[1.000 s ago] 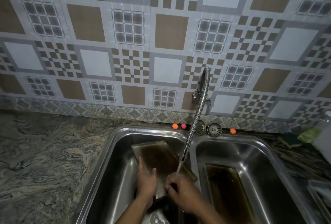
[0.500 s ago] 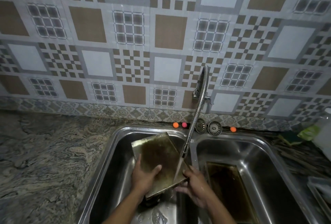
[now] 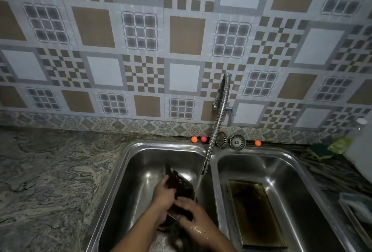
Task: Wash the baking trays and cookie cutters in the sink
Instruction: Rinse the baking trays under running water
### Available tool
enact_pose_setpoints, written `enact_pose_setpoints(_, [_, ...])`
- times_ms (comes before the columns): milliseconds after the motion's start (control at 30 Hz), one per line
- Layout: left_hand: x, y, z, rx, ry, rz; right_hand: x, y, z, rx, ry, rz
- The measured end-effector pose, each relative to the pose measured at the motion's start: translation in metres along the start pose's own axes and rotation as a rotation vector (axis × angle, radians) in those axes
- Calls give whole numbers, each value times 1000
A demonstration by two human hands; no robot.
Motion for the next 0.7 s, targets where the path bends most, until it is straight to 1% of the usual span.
enact_pose_setpoints(67, [-5, -3, -13, 43, 54, -21, 10, 0, -12, 35, -18, 95])
enact_pose_setpoints(133, [-7, -1, -21, 57, 140, -55, 19, -1, -25, 67, 59, 148])
enact_pose_setpoints(233, [-22, 5, -23, 45, 282, -159, 33, -6, -54, 151, 174, 256])
enact_pose_setpoints(267, [-28, 9, -21, 33, 326, -195, 35, -8, -63, 150, 192, 299])
enact_pose_setpoints(333, [-38, 17, -15, 1, 387, -237, 37, -14, -72, 97, 197, 351])
enact_pose_setpoints(433, [-44, 27, -9, -69, 397, -262, 28, -18, -76, 33, 242, 313])
enact_pose_setpoints(567, [-47, 40, 7, -192, 412, -335, 25, -10, -82, 78, 225, 298])
enact_pose_setpoints(700, [-53, 49, 20, -267, 457, -399, 18, -4, -86, 104, 359, 271])
Point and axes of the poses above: each hand's wrist, its own y-axis away from the middle knuckle, its own z-axis out of the palm, x = y × z, the point moved 9 cm from there along -y, towards the middle knuckle, and after that the axes turned 6 degrees about z, right-handed, at the moved point
